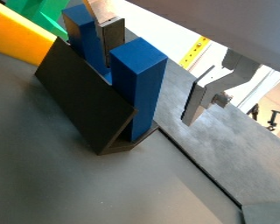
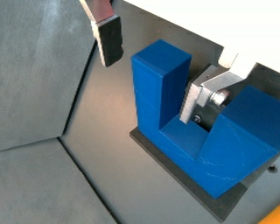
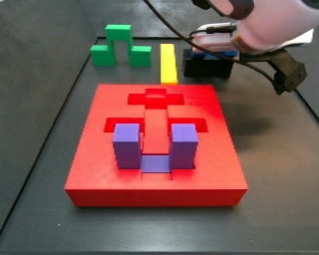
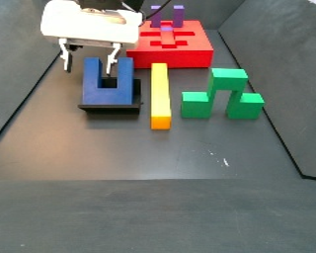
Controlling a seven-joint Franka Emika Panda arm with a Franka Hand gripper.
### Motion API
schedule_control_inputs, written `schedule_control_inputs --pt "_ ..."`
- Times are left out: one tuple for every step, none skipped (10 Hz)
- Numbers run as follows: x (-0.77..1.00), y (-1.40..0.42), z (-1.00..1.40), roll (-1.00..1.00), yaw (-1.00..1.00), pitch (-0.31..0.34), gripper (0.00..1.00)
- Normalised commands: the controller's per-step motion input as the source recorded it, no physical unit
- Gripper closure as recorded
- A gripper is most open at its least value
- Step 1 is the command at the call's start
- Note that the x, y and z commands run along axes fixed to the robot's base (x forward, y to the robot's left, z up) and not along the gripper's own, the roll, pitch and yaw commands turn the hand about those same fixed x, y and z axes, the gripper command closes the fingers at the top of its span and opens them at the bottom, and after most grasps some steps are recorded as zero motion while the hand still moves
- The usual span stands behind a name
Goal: Pick up the blue object. Move up. Place the blue object on the fixture. Regrasp the blue object. Move to above the board. Insert the blue object.
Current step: Regrasp the blue object.
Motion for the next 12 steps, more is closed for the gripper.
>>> schedule_control_inputs --pt "0.00 0.00 0.00 0.01 0.00 0.000 0.00" --pt "0.00 0.00 0.00 0.02 0.00 0.000 0.00" --pt "0.00 0.00 0.00 0.00 0.00 0.000 0.00" --pt "0.00 0.00 0.00 0.00 0.00 0.000 1.00" --pt "0.00 0.00 0.00 0.00 0.00 0.000 1.00" --pt "0.00 0.00 0.00 0.00 0.00 0.000 1.00" --pt "0.00 0.00 0.00 0.00 0.00 0.000 1.00" --pt "0.00 0.00 0.00 0.00 0.00 0.000 1.00" --pt "0.00 0.00 0.00 0.00 0.00 0.000 1.00" --pt "0.00 0.00 0.00 0.00 0.00 0.000 1.00" --pt "0.00 0.00 0.00 0.00 0.00 0.000 1.00" --pt "0.00 0.00 0.00 0.00 0.00 0.000 1.00"
